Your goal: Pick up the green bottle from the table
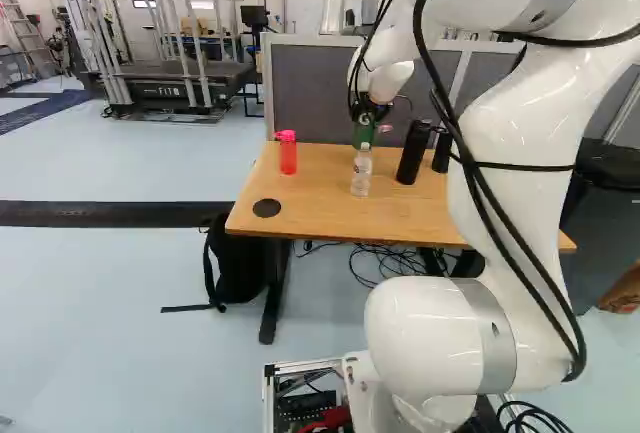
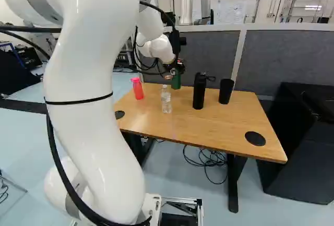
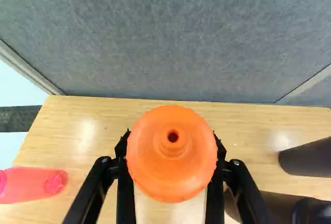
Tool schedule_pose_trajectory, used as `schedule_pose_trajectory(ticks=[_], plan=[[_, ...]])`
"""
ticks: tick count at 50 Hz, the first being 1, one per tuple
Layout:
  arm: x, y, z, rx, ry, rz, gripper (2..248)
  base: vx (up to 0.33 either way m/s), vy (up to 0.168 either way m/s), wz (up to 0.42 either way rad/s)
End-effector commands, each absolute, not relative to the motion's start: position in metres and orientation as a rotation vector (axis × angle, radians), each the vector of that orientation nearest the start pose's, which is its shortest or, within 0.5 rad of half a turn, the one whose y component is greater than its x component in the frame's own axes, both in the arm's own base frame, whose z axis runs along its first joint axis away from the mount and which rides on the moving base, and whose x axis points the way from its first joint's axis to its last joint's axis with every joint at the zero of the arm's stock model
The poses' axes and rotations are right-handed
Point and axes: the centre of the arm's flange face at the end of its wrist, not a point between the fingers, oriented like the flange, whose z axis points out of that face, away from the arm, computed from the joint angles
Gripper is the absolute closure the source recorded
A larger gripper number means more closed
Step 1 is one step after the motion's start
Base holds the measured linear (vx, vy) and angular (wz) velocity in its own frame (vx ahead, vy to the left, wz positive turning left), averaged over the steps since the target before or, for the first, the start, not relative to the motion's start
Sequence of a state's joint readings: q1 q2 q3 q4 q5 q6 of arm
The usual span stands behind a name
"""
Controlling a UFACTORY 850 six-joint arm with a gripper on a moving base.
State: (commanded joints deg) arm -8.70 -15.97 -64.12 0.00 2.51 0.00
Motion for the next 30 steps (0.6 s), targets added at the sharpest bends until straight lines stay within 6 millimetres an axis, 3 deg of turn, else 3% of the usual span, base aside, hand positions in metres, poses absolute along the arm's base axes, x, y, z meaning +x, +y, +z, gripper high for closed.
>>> schedule_pose_trajectory(ticks=[30], plan=[[0.556, -0.088, 0.546, -2.858, 0.225, -1.45, 129, 0.0, 0.0, 0.0]])
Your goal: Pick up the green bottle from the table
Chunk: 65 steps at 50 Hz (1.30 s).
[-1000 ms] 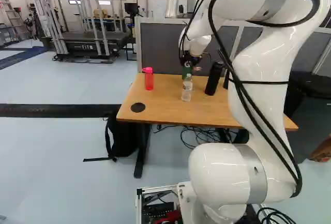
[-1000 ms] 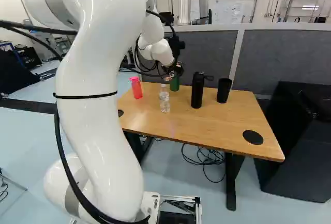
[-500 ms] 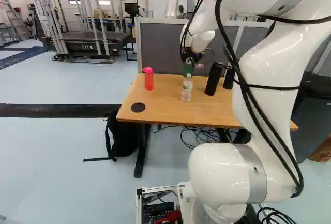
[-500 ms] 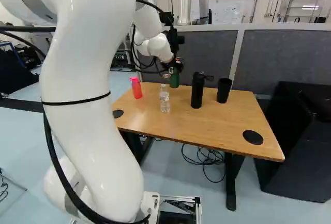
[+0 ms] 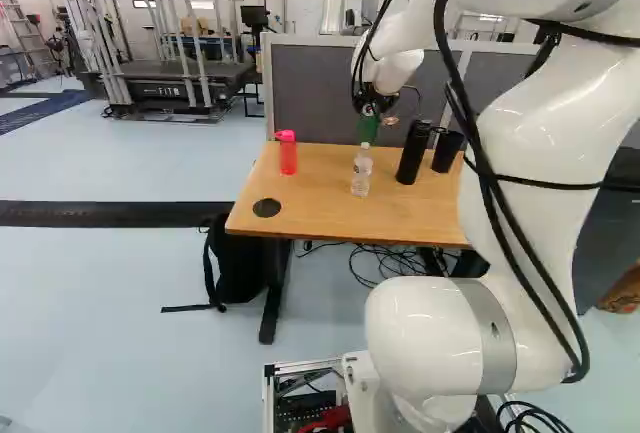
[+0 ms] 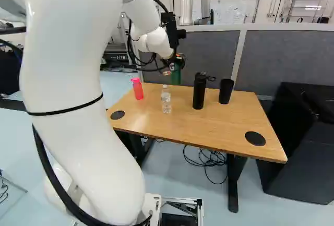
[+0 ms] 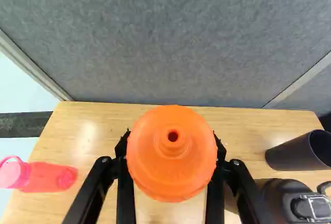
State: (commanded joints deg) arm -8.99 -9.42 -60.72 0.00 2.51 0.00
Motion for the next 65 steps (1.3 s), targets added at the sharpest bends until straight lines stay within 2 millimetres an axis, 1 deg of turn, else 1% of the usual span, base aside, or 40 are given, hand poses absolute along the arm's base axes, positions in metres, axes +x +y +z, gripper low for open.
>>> schedule_pose_trajectory(ticks=[51, 65], plan=[[0.501, -0.084, 0.606, -2.786, 0.232, -1.607, 129, 0.0, 0.0, 0.0], [0.491, -0.084, 0.611, -2.779, 0.235, -1.622, 129, 0.0, 0.0, 0.0]])
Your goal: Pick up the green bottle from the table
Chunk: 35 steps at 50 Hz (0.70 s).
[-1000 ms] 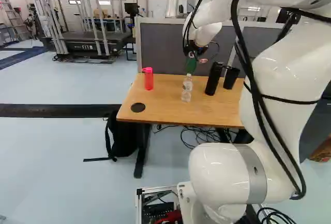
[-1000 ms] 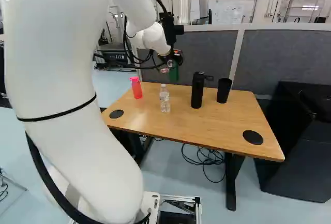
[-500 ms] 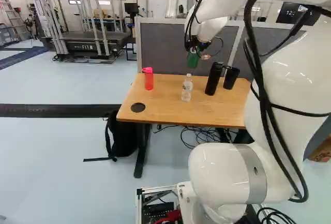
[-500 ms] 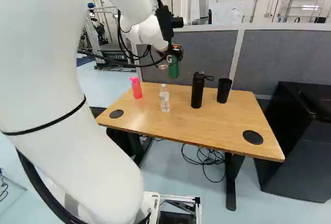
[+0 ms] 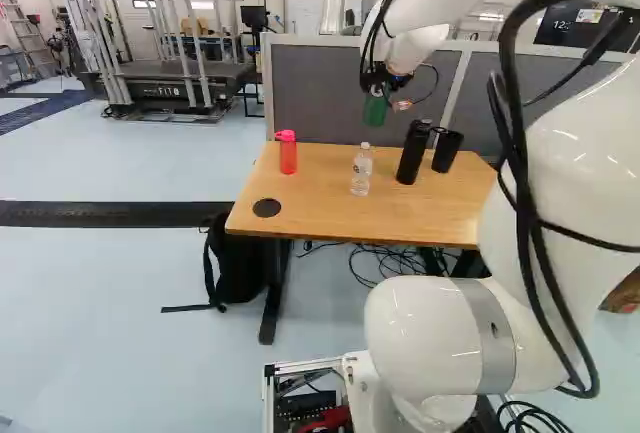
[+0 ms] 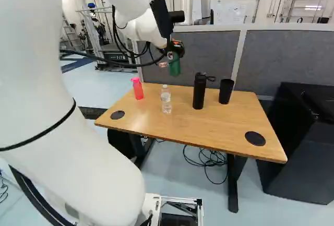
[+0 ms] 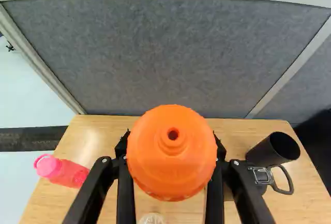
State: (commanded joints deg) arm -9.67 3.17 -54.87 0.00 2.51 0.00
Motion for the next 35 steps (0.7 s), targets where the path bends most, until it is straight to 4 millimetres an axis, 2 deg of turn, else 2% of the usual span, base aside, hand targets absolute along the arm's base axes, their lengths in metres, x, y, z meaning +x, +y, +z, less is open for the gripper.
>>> schedule_pose_trajectory(ticks=[35], plan=[[0.4895, -0.0835, 0.6111, -2.779, 0.235, -1.623, 129, -0.019, 0.0, 0.003]])
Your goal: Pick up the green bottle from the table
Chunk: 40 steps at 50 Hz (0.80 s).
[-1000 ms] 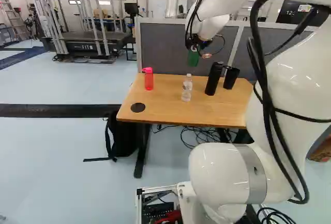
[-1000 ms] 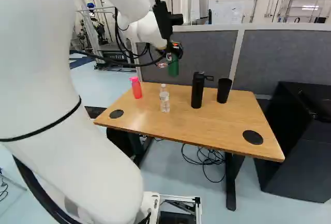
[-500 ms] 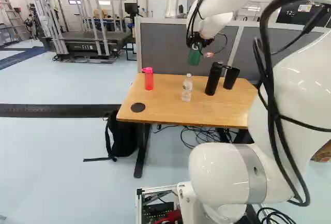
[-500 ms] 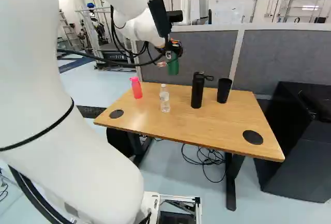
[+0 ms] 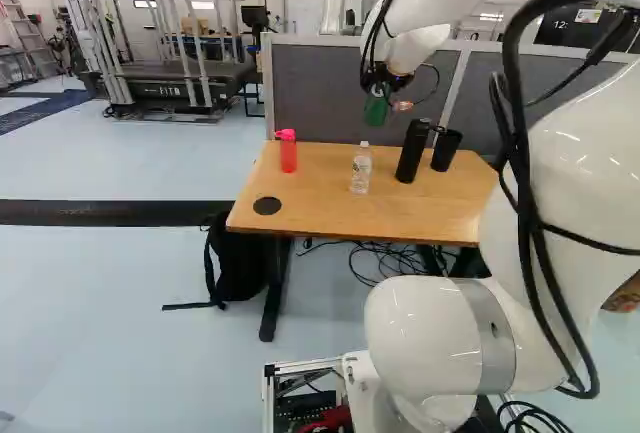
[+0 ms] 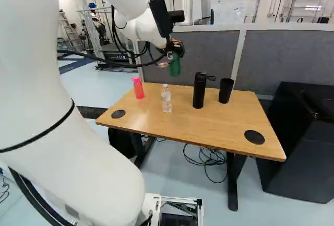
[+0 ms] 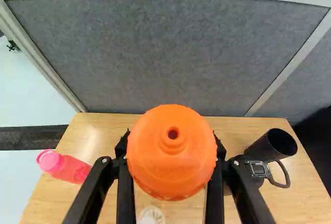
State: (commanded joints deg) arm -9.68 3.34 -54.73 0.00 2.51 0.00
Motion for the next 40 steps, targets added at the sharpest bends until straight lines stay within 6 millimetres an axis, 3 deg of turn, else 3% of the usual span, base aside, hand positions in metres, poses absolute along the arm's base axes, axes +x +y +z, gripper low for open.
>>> schedule_pose_trajectory(ticks=[40], plan=[[0.4895, -0.0835, 0.6111, -2.779, 0.235, -1.623, 129, -0.147, -0.002, 0.016]])
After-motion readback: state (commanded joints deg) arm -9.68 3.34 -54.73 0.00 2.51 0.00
